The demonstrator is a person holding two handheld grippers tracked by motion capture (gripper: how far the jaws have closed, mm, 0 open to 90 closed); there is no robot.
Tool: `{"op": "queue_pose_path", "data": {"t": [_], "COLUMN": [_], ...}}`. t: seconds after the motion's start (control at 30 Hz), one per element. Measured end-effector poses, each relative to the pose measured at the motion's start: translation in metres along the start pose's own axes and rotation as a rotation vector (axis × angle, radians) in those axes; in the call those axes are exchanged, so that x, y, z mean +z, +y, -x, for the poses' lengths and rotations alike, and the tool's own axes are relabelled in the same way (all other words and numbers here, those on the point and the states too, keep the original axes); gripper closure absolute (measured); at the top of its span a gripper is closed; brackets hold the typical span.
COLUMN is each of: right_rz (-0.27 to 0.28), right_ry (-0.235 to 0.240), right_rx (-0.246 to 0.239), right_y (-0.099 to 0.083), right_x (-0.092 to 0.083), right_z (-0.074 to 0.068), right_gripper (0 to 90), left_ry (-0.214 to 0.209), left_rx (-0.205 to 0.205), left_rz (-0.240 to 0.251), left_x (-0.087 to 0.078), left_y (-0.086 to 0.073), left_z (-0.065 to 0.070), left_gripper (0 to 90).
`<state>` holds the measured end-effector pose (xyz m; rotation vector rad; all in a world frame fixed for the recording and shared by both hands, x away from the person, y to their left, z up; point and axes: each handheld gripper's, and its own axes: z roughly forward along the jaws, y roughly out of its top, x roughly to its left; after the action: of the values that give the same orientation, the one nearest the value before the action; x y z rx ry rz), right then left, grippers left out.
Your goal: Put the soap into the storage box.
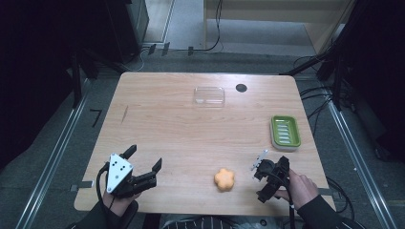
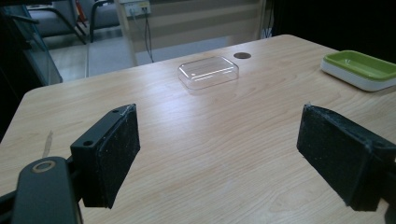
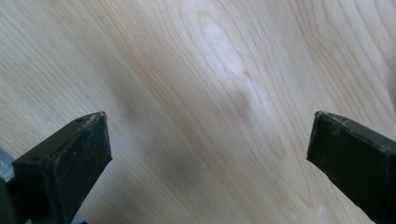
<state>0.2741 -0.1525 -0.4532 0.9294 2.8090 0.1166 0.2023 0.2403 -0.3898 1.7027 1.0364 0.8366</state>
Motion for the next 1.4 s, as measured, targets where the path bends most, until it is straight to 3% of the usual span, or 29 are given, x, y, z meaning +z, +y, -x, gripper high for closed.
{"op": "queue_pose_path", "data": {"t": [0.67,0.97,1.07,1.4], "right_rz": [0.052,0.045,0.038,0.038], "right_ry": [0.066,0.098,0.115,0.117], "right_rx": [-0.175,-0.209,-0.241,-0.290], "right_y": [0.039,0.054,0.061,0.073], "right_x": [0.001,0.003,0.005,0.008], "right_z": [-0.021,-0.028,-0.032,-0.037], "right_gripper": [0.0,0.0,0.0,0.0], "left_ry": [-0.001,-0.002,-0.002,-0.002], "left_rx": [-0.005,-0.004,-0.005,-0.005], "left_rz": [0.002,0.000,0.001,0.000], "left_x": [0.000,0.000,0.000,0.000], "left_y": [0.000,0.000,0.000,0.000], "left_z": [-0.001,-0.001,-0.001,-0.001], "left_gripper": [13.7,13.7,13.7,13.7]}}
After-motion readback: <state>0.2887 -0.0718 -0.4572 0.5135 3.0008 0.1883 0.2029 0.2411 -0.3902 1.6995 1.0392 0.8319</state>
